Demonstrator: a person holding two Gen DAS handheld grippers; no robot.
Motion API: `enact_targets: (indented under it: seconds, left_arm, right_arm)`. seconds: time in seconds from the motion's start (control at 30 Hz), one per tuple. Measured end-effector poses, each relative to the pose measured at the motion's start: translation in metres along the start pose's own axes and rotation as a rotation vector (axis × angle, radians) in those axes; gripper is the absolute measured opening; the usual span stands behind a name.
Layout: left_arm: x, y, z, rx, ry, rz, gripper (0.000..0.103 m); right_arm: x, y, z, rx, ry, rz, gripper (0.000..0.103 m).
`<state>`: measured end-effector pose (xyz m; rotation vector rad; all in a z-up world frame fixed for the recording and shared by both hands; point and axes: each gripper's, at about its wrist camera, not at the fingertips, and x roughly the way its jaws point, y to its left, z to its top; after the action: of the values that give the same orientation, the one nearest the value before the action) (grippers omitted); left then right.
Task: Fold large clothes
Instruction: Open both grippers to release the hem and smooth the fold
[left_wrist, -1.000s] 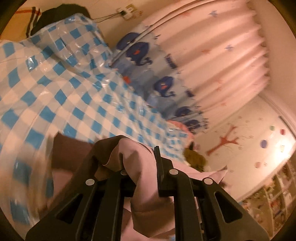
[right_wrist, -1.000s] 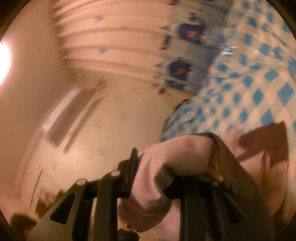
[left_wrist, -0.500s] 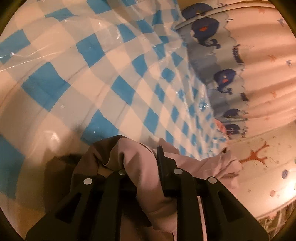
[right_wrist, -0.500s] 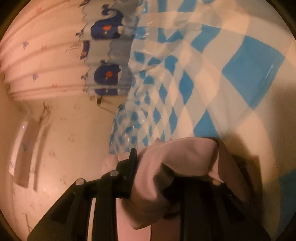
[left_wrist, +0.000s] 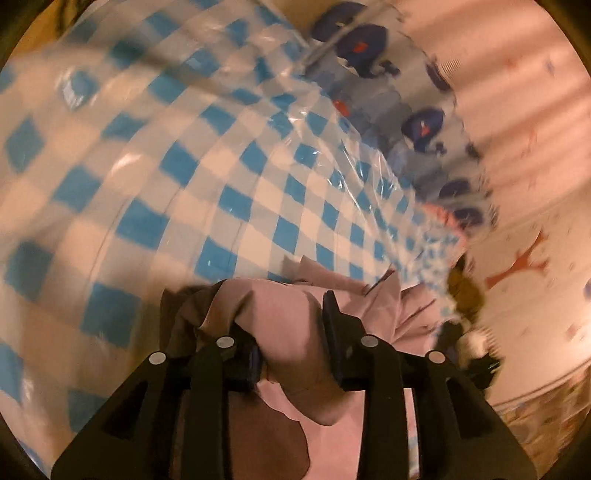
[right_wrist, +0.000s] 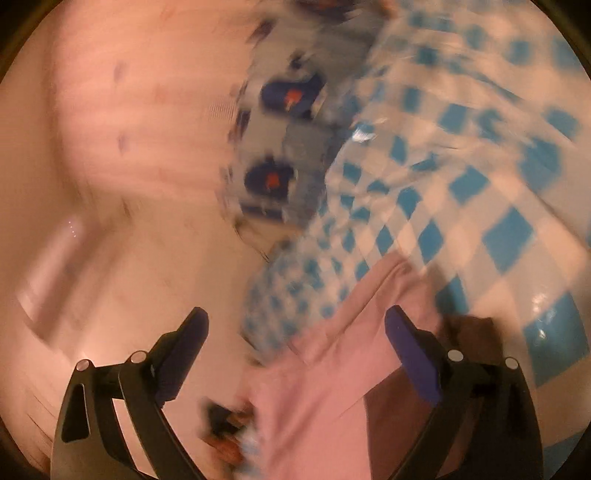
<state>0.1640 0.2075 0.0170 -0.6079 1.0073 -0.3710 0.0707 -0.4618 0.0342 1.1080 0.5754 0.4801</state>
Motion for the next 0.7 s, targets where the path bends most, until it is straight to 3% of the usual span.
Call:
enact_targets:
  seconds: [0.07, 0.1, 0.13, 0.17, 0.2, 0.27, 0.33, 0.37, 0.4, 0.43, 0.47, 0.57, 0.7]
  left_arm:
    - [0.035, 0.000, 0.012, -0.007, 0.166, 0.137, 0.031]
    - [0.044, 0.007, 0.020, -0.106, 0.240, 0.123, 0.031]
    - [0.036, 0.012, 0.027, -0.200, 0.224, 0.027, 0.035]
    - [0.026, 0.017, 0.030, -0.266, 0.178, -0.081, 0.052]
    - [0.009, 0.025, 0.032, -0.349, 0.105, -0.268, 0.058]
    - [-0.020, 0.038, 0.031, -0.416, -0.079, -0.462, 0.078]
    - [-0.045, 0.054, 0.030, -0.459, -0.240, -0.524, 0.080]
    - [-0.053, 0.063, 0.029, -0.497, -0.307, -0.563, 0.089]
    - [-0.062, 0.075, 0.029, -0.537, -0.374, -0.574, 0.090]
    - [-0.070, 0.078, 0.030, -0.539, -0.404, -0.495, 0.090]
    - [-0.073, 0.074, 0.030, -0.507, -0.419, -0.441, 0.090]
    - [-0.059, 0.019, 0.021, -0.231, -0.384, -0.314, 0.090]
    - [0.003, -0.061, -0.006, -0.020, -0.270, -0.393, 0.090]
  right_arm:
    - [0.039, 0.033, -0.013, -0.133, 0.091, -0.077, 0.093]
    - [0.064, 0.052, -0.023, -0.226, 0.147, -0.130, 0.093]
    - [0.087, 0.068, -0.035, -0.323, 0.189, -0.165, 0.093]
    - [0.107, 0.079, -0.046, -0.395, 0.221, -0.182, 0.093]
    - [0.122, 0.082, -0.057, -0.439, 0.243, -0.197, 0.093]
    - [0.156, 0.082, -0.073, -0.523, 0.279, -0.240, 0.093]
    - [0.189, 0.058, -0.083, -0.534, 0.320, -0.321, 0.093]
    - [0.198, 0.043, -0.087, -0.516, 0.346, -0.353, 0.093]
    - [0.208, 0.024, -0.092, -0.487, 0.378, -0.395, 0.093]
    - [0.213, 0.008, -0.095, -0.459, 0.403, -0.421, 0.093]
    - [0.214, -0.004, -0.097, -0.432, 0.414, -0.426, 0.093]
    - [0.205, 0.006, -0.092, -0.446, 0.363, -0.406, 0.093]
    - [0.212, 0.043, -0.077, -0.589, 0.261, -0.459, 0.093]
